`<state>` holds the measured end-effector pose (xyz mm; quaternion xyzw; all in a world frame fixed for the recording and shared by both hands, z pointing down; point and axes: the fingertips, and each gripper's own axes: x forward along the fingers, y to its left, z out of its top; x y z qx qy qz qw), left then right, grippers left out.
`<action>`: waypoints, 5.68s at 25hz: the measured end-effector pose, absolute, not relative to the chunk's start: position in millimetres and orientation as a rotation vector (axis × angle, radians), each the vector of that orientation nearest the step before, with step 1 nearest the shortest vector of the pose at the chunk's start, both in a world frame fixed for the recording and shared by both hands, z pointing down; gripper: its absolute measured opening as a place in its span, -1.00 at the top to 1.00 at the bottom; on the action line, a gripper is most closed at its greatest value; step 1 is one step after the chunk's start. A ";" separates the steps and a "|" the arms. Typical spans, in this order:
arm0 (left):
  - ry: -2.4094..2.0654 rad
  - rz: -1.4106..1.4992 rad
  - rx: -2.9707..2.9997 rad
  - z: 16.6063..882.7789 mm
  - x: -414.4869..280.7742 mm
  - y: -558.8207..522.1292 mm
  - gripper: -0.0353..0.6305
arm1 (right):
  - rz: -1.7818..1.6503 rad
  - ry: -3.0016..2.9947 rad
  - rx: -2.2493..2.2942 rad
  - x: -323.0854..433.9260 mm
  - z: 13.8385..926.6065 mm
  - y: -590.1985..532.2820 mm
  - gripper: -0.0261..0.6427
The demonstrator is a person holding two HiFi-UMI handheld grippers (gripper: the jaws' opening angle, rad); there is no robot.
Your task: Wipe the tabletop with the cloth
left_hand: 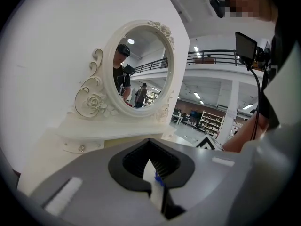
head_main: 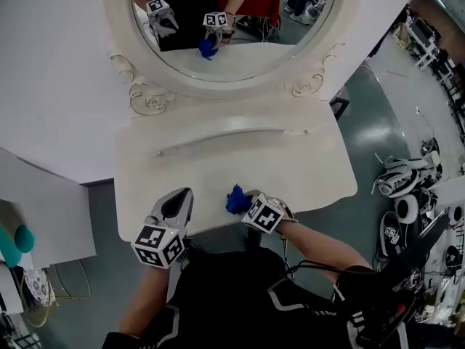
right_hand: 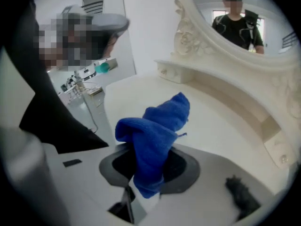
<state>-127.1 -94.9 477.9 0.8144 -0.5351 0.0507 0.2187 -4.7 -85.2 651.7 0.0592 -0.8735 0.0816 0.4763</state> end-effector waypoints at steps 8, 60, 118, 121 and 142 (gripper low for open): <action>-1.539 0.174 2.185 482.4 -129.7 -83.9 0.87 | 0.142 -2.127 0.465 -16.2 643.6 -246.3 0.56; -1.514 0.211 2.161 494.2 -99.6 -92.7 0.87 | 0.543 -2.145 0.839 43.6 661.0 -302.6 0.56; -1.279 0.213 2.345 485.1 -2.3 -129.7 0.87 | 0.702 -2.074 0.770 183.0 661.8 -125.0 0.56; -1.268 0.214 2.355 483.7 7.1 -131.9 0.87 | 0.733 -2.072 0.737 187.6 661.4 -117.4 0.56; -1.550 0.232 2.151 484.0 30.2 -140.1 0.87 | 0.232 -2.101 0.633 168.7 661.3 -340.3 0.56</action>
